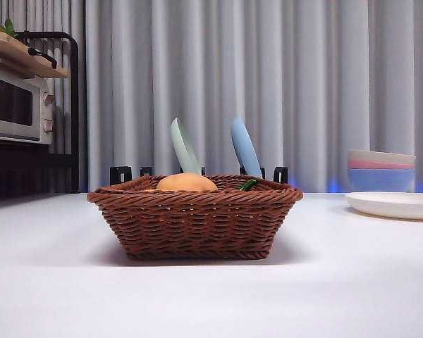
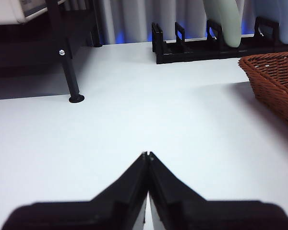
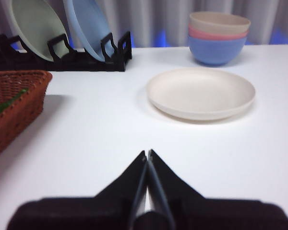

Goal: Pick up the basket,pick up the corn from the table,pick up the potato from the table,pick up the cucumber from the table,put all items into the basket

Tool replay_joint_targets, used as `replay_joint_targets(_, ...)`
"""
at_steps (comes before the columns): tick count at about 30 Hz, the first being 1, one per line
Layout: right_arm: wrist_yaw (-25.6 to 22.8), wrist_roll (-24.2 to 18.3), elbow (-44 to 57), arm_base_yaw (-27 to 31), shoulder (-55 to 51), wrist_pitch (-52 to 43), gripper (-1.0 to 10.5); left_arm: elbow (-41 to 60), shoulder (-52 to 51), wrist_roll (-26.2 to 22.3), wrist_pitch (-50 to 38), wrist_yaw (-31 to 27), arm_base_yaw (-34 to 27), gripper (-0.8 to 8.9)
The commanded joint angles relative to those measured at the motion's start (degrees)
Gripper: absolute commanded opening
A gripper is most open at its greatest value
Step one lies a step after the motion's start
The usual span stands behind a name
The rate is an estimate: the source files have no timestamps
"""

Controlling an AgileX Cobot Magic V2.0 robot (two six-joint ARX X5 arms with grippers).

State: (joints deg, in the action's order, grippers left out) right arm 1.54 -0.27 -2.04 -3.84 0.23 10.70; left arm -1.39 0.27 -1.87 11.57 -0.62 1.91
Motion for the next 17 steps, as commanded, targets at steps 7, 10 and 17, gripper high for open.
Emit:
replay_joint_targets(7, 0.9, 0.0, 1.7, 0.0, -0.2, -0.3, -0.1, 0.5, -0.1, 0.3, 0.5, 0.3, -0.1, 0.00)
replay_joint_targets(10, 1.3, 0.0, 1.7, 0.0, -0.1, -0.3, 0.0, 0.5, -0.1, 0.3, 0.5, 0.3, -0.1, 0.00)
replay_joint_targets(17, 1.1, 0.0, 1.7, 0.0, -0.1, -0.3, 0.0, 0.5, -0.1, 0.3, 0.5, 0.3, -0.1, 0.00)
